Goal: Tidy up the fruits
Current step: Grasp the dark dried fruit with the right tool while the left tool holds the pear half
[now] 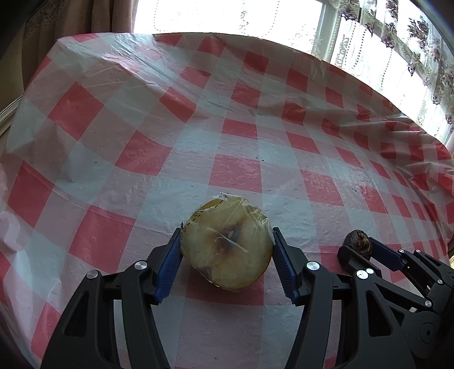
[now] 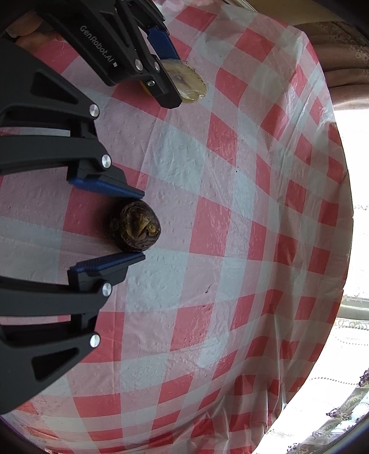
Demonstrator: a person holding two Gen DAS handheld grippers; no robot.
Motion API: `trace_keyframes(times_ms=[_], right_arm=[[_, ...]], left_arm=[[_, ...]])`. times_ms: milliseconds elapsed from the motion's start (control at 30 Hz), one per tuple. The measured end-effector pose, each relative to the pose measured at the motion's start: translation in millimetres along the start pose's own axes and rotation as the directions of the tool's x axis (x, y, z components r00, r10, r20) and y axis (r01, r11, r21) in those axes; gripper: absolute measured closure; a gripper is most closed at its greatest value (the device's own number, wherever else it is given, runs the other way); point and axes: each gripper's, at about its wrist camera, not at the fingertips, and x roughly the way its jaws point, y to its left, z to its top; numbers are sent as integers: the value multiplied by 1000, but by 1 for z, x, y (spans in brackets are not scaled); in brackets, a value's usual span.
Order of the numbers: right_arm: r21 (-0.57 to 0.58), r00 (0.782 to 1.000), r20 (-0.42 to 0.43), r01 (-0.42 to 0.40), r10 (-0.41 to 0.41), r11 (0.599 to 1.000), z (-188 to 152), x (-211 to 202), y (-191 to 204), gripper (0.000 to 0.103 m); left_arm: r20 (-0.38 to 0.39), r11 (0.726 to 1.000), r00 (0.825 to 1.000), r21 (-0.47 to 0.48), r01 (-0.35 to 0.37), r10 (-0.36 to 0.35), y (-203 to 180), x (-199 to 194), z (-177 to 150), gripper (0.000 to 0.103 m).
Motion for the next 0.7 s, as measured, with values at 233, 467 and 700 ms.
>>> trace_keyframes(times_ms=[233,467,700], right_arm=[[27,1000,-4,23,-23,999,-14,-11,-15,65],[53,999,8,38,-38,998,-25,-23,-28,65],[75,998,29,60,-63,995,-35,-39,-41,65]], left_arm=[[-5,999,1000,52,15,-15,-18,-2,-6,44],[-14,995,999,98,36,-35,-35,-4,-11,44],[-32,986,997,153,72,-68,-53,-6,-16,44]])
